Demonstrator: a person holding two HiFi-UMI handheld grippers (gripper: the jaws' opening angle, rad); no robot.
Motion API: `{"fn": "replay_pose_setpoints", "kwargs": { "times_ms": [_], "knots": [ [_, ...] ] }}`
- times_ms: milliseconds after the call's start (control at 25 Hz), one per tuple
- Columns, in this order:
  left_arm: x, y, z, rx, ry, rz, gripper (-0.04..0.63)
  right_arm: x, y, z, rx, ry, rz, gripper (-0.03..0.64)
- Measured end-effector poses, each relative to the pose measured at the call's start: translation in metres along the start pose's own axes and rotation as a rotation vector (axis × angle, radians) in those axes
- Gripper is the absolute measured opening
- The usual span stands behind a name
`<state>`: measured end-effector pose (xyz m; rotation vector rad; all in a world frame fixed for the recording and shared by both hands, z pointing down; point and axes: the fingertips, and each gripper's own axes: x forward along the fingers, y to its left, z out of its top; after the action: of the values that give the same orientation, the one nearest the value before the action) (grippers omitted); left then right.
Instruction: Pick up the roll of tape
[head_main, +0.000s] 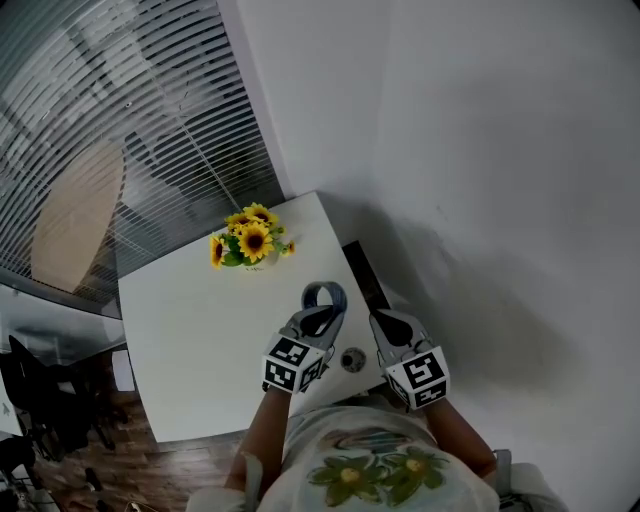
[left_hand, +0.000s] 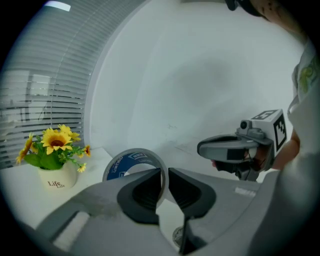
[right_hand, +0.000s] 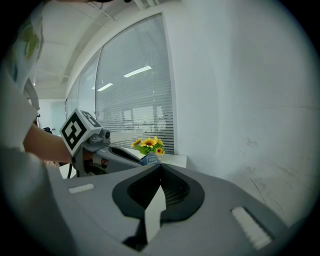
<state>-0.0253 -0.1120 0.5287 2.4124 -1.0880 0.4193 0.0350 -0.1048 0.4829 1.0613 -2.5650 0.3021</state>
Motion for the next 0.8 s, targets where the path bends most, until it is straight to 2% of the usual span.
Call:
{"fn": "replay_pose_setpoints", "kwargs": {
  "times_ms": [800],
  "knots": [
    [-0.035,-0.012,0.018,-0.16,-0.159,-0.022,0.057,0.002,0.027,0.003,-0.023,-0.015,0.061,0.0]
  ]
}}
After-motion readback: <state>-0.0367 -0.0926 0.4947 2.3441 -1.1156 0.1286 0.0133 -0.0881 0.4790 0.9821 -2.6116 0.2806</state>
